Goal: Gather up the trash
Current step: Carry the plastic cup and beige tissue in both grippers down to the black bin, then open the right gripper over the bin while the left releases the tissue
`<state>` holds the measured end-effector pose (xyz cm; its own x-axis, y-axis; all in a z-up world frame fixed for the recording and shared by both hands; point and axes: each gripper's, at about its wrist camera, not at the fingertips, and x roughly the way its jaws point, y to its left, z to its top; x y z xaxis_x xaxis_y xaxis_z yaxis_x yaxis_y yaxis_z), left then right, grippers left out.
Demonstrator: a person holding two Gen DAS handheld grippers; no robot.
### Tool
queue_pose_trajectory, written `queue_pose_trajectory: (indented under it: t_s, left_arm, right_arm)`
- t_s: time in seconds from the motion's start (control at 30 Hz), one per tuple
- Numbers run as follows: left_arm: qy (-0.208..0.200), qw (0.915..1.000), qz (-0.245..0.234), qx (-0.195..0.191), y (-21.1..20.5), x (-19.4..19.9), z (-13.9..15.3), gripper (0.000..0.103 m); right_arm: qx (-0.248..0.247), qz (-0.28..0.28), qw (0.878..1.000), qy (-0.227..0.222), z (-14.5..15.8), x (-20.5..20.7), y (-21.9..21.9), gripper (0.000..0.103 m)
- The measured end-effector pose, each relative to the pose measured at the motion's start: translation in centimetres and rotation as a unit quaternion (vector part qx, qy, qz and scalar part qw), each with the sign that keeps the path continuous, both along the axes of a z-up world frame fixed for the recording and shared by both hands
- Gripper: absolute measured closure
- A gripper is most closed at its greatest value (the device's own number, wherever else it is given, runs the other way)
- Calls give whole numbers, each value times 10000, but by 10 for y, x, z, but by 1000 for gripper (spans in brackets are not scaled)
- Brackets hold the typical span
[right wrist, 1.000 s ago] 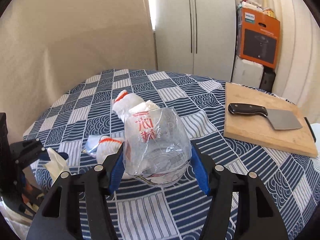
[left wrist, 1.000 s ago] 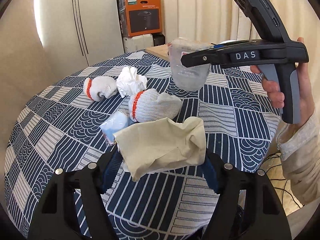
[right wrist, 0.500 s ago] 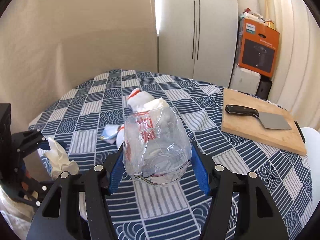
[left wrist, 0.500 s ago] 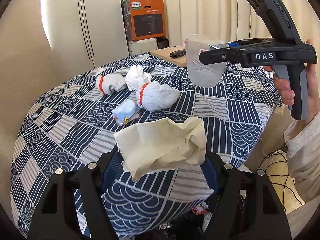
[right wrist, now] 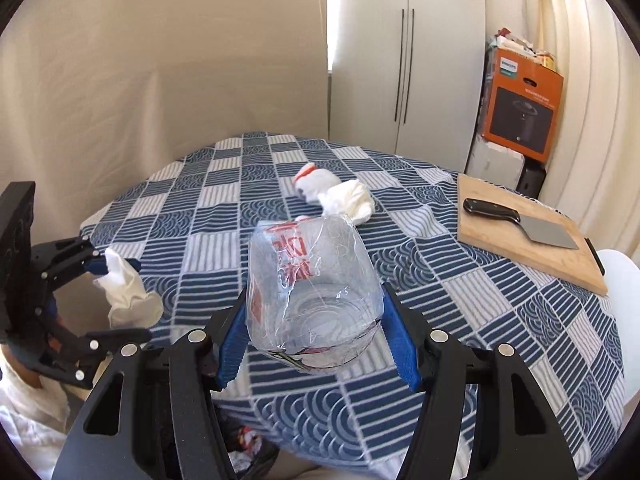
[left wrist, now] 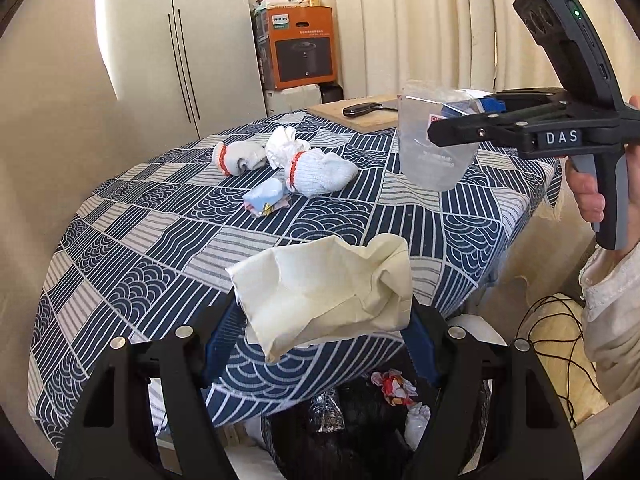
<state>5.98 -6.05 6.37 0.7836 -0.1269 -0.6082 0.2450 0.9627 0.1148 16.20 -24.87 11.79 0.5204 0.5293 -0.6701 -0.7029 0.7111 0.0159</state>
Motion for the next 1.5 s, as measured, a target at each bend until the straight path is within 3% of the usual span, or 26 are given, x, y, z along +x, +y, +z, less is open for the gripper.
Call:
queue_pose_trajectory:
  t_s: [0.57,0.9,1.3,1.4,1.5]
  left_arm:
    - [63,9999,-111,53,17,-62,-29,31]
    - [469,9986,-216,128,16,-74,-69,31]
    - [1156,9916,-504,287,6,-59,-124,34]
    - [1199,9911,-541,194,7,-54,-131,22]
    - [1163,9916,-542,169,10,-52,-133,11]
  right_arm:
    - [-2,501,9984,244,-37,-94,19,45]
    - [-310,769,9945,646,-93,-131,36,45]
    - [-801,845,9863,1172,-165,-130,48,43]
    - [-829,789,9868,1148,-175,-126,48,31]
    - [-890,712,9875,1086,-179,-122,46,29]
